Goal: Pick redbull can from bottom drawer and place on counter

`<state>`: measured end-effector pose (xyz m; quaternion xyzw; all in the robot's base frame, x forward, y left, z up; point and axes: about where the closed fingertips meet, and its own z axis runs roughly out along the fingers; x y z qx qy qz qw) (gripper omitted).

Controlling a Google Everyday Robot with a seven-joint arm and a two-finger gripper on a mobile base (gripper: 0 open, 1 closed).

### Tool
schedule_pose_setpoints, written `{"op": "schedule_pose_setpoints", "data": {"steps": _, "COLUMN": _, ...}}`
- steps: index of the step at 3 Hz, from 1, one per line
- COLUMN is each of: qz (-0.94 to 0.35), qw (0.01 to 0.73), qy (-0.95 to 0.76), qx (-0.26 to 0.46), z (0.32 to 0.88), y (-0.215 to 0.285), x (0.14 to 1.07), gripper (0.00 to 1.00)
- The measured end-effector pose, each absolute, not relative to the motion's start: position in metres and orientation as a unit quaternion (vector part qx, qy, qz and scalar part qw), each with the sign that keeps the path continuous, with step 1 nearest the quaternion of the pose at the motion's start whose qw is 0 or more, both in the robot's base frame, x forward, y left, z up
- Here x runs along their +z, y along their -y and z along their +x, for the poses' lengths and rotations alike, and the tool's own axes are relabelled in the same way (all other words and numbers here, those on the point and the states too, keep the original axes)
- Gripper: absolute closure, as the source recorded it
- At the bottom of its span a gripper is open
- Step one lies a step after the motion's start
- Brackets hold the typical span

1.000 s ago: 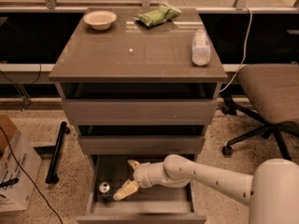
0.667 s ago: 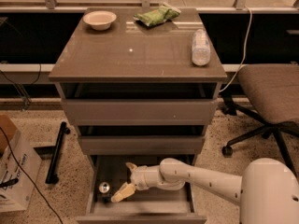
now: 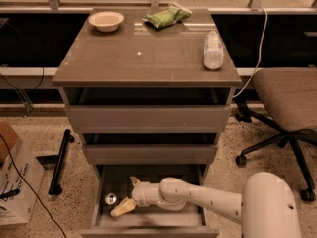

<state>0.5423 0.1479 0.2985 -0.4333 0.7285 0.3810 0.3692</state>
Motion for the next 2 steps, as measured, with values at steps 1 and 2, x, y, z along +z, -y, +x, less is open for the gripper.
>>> {"op": "schedule_pose_setpoints", "data": {"steps": 1, "qz": -0.421, "qw": 0.369, "qy": -0.739, "qx": 0.375, "z": 0.552, "y": -0.164, "x": 0.271, "gripper": 0.0}}
{"op": "schedule_pose_setpoints", "data": {"steps": 2, "qz": -0.41, "qw": 0.365, "qy": -0.745, "qx": 0.379, "z": 0.56, "y": -0.178, "x": 0.249, "gripper": 0.0}}
